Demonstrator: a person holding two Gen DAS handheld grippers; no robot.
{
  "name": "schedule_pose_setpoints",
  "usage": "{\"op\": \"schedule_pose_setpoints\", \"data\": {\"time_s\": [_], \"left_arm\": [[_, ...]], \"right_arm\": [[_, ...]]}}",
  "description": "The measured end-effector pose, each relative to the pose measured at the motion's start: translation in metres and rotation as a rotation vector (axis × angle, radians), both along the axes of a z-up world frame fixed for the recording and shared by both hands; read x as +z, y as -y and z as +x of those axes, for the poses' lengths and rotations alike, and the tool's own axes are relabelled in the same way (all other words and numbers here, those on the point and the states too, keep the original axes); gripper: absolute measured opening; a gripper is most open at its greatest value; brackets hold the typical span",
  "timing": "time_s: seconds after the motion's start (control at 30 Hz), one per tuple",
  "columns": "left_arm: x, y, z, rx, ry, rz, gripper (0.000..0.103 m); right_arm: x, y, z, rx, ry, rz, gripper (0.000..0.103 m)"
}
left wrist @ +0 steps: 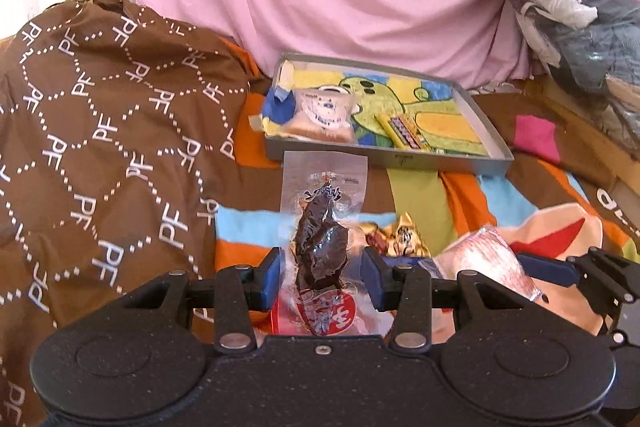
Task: Organize snacks
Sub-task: 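Carry the jerky packet and pink cake into the grey tray with both grippers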
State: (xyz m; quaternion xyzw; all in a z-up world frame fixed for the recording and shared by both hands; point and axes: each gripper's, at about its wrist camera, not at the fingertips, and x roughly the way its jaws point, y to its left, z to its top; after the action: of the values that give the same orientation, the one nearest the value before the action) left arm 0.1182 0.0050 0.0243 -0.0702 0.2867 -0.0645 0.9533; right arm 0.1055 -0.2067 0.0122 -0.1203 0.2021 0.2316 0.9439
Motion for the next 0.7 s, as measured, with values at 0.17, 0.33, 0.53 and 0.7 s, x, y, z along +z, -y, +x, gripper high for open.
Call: {"op": "schedule_pose_setpoints", "data": {"time_s": [0.17, 0.33, 0.53, 0.7], "left_arm": [[0.011, -0.003, 0.015, -0.004, 0.006, -0.002, 0.044], [0.021, -0.001, 0.038, -0.023, 0.007, 0.002, 0.044], [0.037, 0.003, 0.077, -0.045, 0.047, -0.003, 0.044], [0.044, 0.003, 0.113, -0.013, 0.095, -0.029, 0.044]], "right_arm": [[0.005, 0.005, 0.005, -0.019, 0.025, 0.01, 0.075], [0.012, 0.012, 0.017, -0.049, 0.033, 0.029, 0.075], [0.03, 0.011, 0.046, -0.064, 0.083, 0.004, 0.075], [0.043, 0.011, 0.087, -0.075, 0.137, -0.019, 0.075]]}}
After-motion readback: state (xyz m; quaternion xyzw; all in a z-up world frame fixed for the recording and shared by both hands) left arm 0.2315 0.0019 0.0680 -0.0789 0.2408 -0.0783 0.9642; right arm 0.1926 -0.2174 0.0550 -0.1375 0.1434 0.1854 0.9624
